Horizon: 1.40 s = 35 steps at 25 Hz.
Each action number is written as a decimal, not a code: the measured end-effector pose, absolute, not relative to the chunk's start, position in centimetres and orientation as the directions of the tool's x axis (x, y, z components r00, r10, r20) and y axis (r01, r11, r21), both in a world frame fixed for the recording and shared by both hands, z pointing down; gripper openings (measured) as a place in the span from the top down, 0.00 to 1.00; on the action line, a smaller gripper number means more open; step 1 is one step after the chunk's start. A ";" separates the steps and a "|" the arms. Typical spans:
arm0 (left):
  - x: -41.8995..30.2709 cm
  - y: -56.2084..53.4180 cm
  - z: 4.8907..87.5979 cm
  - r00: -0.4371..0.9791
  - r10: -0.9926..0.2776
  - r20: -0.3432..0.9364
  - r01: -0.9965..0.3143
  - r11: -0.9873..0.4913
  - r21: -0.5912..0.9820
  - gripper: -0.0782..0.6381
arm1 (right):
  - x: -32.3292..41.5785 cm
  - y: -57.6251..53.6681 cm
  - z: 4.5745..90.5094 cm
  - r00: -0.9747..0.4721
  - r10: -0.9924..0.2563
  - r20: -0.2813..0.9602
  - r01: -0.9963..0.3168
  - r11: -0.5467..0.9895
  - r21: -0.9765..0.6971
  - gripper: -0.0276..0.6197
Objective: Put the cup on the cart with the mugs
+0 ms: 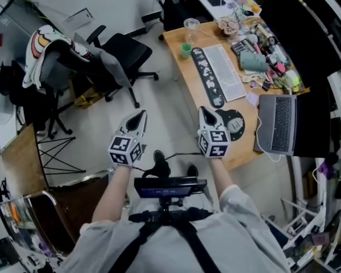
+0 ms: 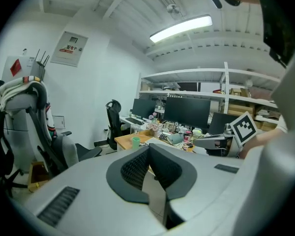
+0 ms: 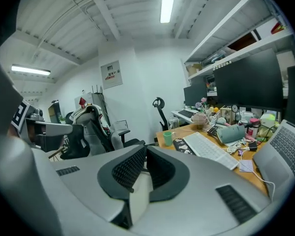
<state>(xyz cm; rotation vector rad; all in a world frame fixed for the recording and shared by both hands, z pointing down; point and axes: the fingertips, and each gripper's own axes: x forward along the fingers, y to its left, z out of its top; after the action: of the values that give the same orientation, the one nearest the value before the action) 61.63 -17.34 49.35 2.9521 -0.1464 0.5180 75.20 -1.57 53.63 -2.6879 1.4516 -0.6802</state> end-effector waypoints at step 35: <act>80.4 -30.8 56.4 0.897 0.013 0.443 -0.080 -0.978 0.191 0.89 | 101.8 -25.4 69.3 0.612 -0.552 0.567 -0.584 -0.798 -0.146 0.25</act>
<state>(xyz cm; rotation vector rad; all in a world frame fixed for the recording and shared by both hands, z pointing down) 80.38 -30.83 56.35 2.8578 -0.0509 0.6689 101.83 -25.45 69.31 -2.8678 1.0115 -0.9796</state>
